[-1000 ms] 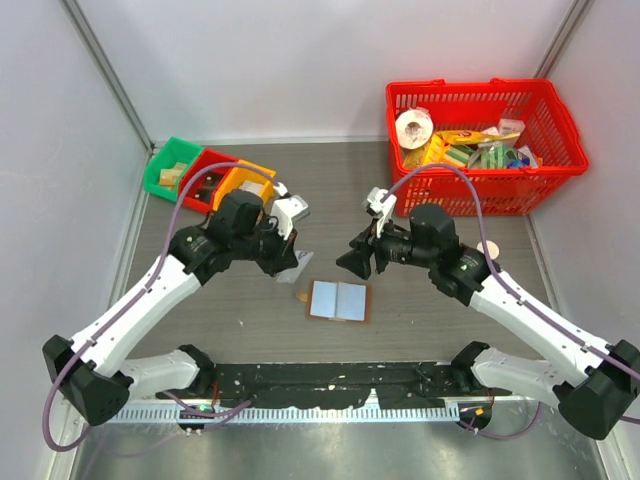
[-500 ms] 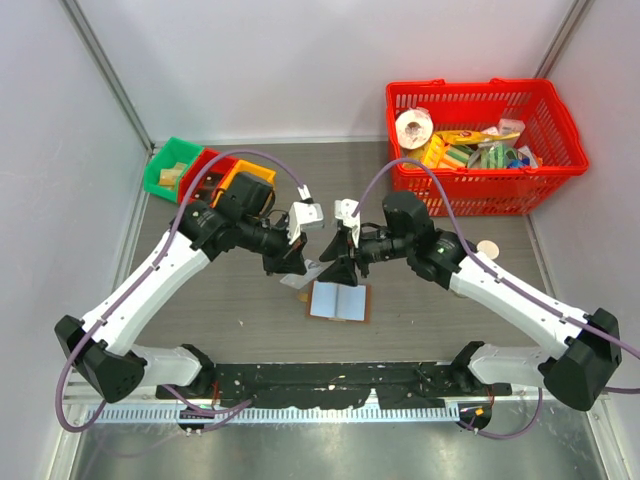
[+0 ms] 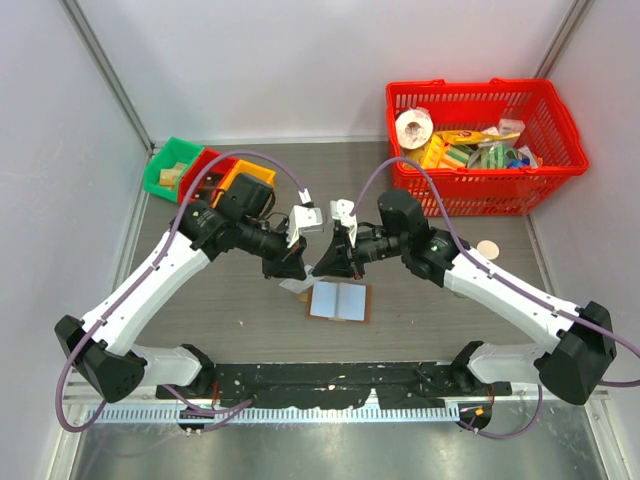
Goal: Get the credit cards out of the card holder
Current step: Remove the credit card from the card holder, then place the credit card in the storage box.
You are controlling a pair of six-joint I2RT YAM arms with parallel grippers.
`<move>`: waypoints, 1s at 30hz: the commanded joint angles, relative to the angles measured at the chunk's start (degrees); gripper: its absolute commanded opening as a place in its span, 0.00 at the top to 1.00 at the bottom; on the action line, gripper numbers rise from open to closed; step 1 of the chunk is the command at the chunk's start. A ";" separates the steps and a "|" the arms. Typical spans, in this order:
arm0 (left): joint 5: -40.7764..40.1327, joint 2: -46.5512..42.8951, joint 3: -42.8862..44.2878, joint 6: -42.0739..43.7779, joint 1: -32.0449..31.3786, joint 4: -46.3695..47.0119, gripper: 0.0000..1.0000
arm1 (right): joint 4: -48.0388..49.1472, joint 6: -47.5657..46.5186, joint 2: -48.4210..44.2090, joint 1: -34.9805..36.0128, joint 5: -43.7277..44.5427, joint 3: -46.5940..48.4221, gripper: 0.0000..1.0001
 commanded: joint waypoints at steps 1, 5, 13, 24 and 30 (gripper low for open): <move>0.50 -3.13 0.81 -1.07 0.14 2.61 0.82 | 1.35 0.76 0.19 0.55 -1.16 0.98 0.99; -8.10 -9.79 -5.41 -8.88 0.23 15.24 0.39 | 7.31 5.76 -2.44 0.46 4.02 -2.44 0.99; -32.09 -29.83 -31.86 -41.64 0.41 57.15 0.04 | 40.04 29.38 -9.65 0.20 22.04 -17.19 0.99; -44.15 -37.77 -52.88 -68.30 0.32 88.38 0.04 | 76.22 52.08 -10.54 0.46 36.82 -34.00 0.99; -39.43 -34.26 -55.53 -72.79 0.32 96.91 0.12 | 84.83 57.44 -6.94 0.46 37.61 -35.14 0.99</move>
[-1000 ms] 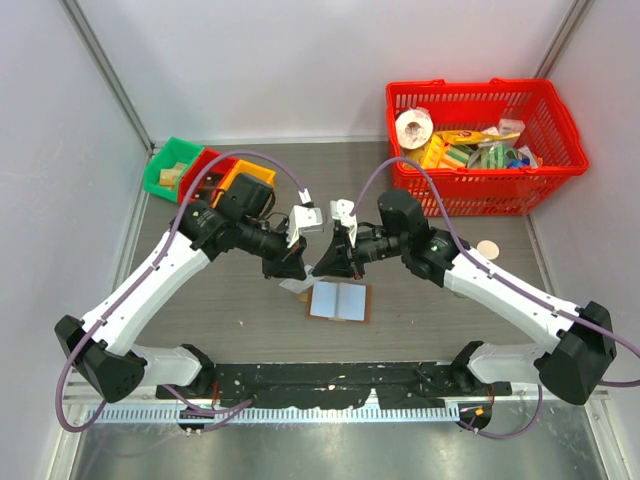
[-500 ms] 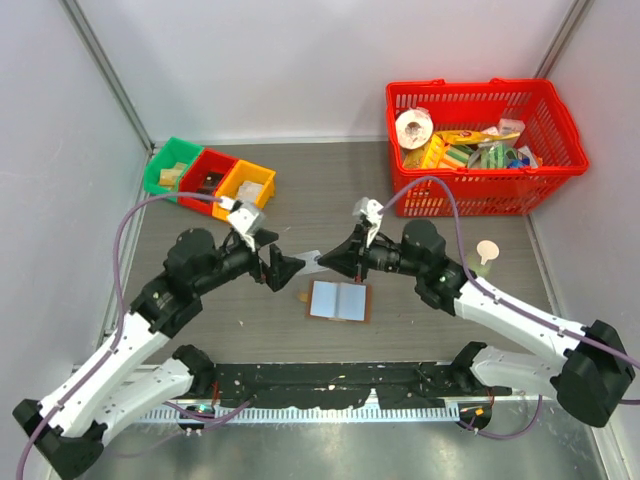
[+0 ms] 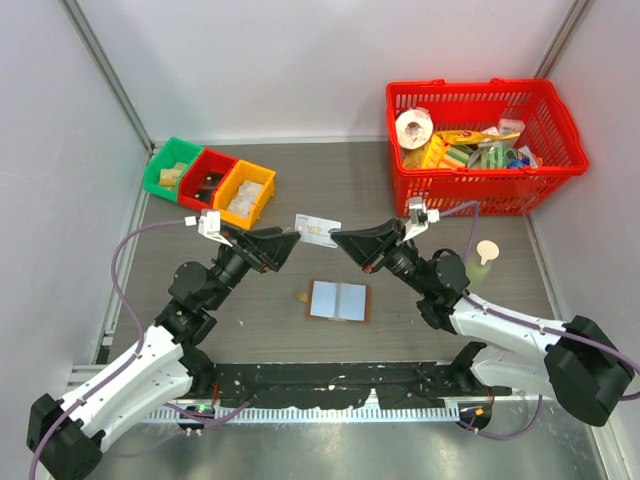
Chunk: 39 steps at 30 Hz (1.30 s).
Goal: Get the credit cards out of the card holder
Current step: Place the credit card in the storage box.
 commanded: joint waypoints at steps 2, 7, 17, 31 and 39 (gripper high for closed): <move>3.52 3.00 -0.87 -6.07 0.41 16.08 0.16 | 15.01 7.75 3.58 0.31 2.29 -0.72 0.99; 6.51 5.11 -0.96 -7.04 0.41 21.10 0.28 | 19.06 10.31 6.75 0.39 2.11 -1.07 0.99; 8.80 8.10 -0.34 -8.53 0.32 20.40 0.51 | 20.56 11.01 7.98 0.22 2.55 -1.42 0.99; 6.43 7.13 -1.57 -8.62 0.32 18.21 1.00 | 20.48 10.84 8.77 0.31 2.73 -1.60 0.98; 9.75 6.87 5.79 2.17 5.05 3.29 1.00 | 12.15 7.33 4.05 -1.10 3.26 -3.44 0.40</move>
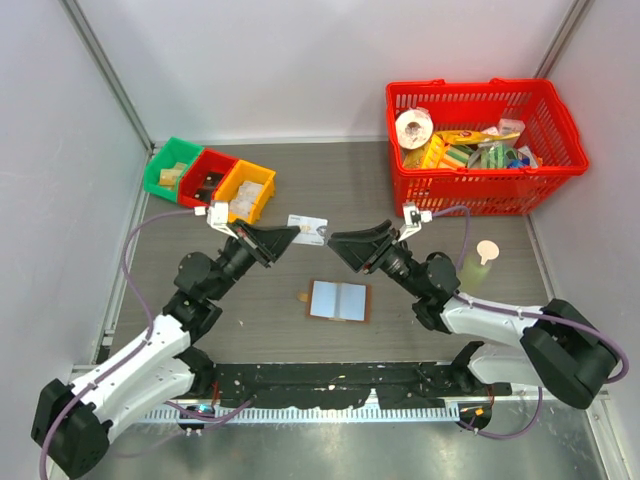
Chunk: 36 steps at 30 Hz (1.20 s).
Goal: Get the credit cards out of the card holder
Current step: Place the credit card in the storage box.
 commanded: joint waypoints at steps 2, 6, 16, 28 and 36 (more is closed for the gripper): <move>3.41 0.33 9.26 11.72 6.66 -14.65 1.00 | -5.11 -5.95 -7.66 -1.43 0.76 -0.51 0.33; 7.54 5.77 18.05 21.29 15.09 -30.10 1.00 | -26.66 -15.00 -15.65 -1.52 2.43 1.94 0.27; 7.37 29.06 35.99 35.63 31.89 -42.36 1.00 | -64.74 -29.42 -31.75 -1.60 15.95 5.73 0.25; 15.10 53.49 50.67 43.38 35.42 -40.61 1.00 | -75.54 -34.52 -42.04 -1.52 19.30 6.34 0.25; 19.76 64.49 55.24 41.62 35.42 -38.22 1.00 | -79.25 -36.02 -43.54 -1.52 20.98 7.92 0.23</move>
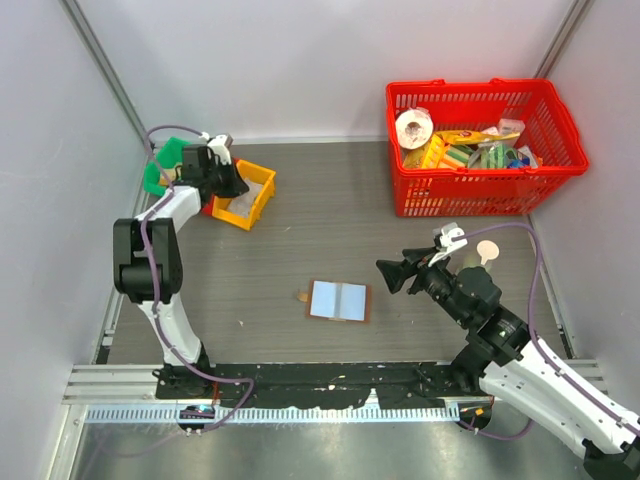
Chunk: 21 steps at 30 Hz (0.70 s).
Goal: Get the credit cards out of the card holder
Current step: Place the credit card in the storage box, then reset both arms
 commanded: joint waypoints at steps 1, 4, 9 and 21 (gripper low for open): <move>3.28 3.80 5.15 0.31 0.08 1.49 1.00 | -1.24 -1.81 -0.70 -0.03 1.92 3.05 0.23; 0.83 5.39 6.82 0.40 2.44 -0.88 0.84 | -2.12 -2.69 -0.53 -0.12 2.09 4.01 0.23; -7.60 1.79 9.37 3.65 2.54 -6.15 0.48 | -4.14 -4.10 -0.88 -0.21 4.46 4.98 0.22; -26.31 -17.53 10.26 -2.13 -1.42 -18.72 0.00 | -16.26 -0.77 -4.22 -0.12 28.69 11.21 0.18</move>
